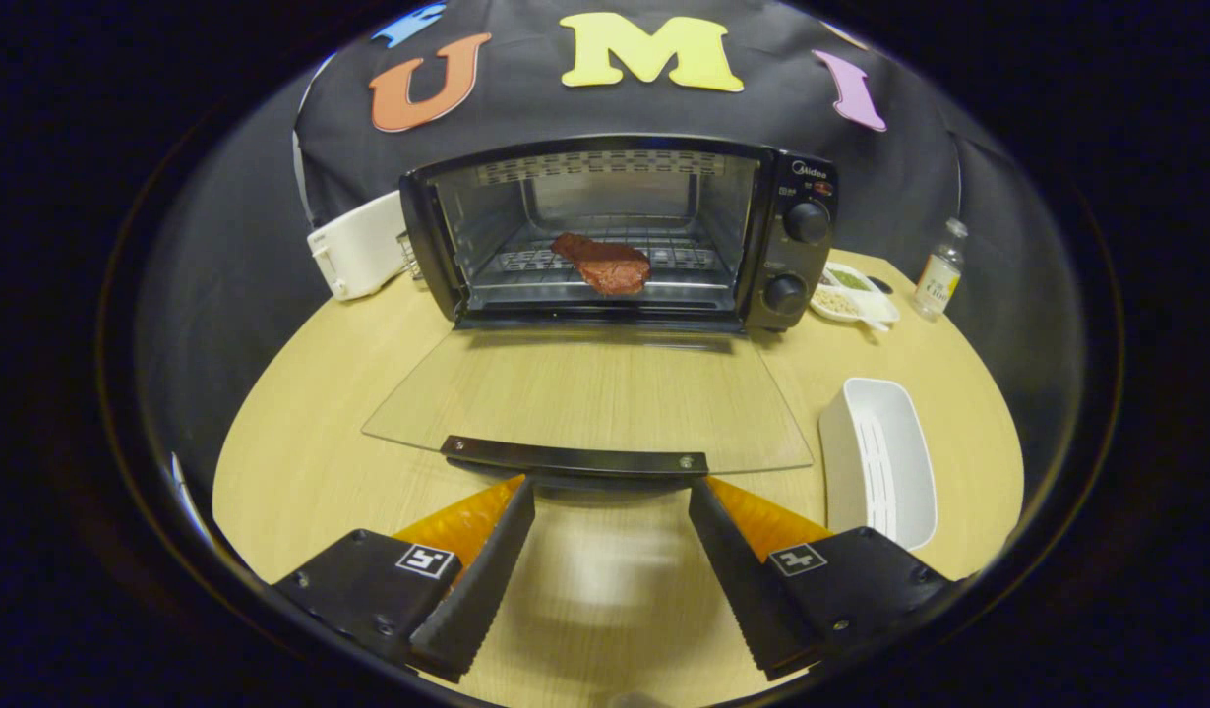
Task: Open the toaster oven, put the food inside, and close the toaster oven door.
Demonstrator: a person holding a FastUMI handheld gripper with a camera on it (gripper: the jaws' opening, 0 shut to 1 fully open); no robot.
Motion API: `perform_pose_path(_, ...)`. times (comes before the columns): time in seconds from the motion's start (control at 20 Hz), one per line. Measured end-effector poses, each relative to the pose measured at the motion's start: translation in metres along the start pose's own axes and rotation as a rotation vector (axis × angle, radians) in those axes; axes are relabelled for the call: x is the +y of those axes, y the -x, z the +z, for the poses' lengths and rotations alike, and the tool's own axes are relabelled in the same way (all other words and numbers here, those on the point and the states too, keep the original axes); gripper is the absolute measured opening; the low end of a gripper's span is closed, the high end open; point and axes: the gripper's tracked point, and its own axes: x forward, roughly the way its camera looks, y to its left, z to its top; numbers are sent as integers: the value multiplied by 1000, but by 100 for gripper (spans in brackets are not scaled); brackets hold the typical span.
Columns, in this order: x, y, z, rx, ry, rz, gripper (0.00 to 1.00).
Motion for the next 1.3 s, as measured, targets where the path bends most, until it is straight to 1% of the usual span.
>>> perform_pose_path(0.6, 0, 20, 32, -44, 13, -15, 100)
perform_pose_path(0.85, -1, 29, 62, -104, 42, -32, 100)
perform_pose_path(1.05, 1, 35, 88, -146, 32, -9, 100)
perform_pose_path(1.3, 5, 38, 121, -191, 57, 12, 100)
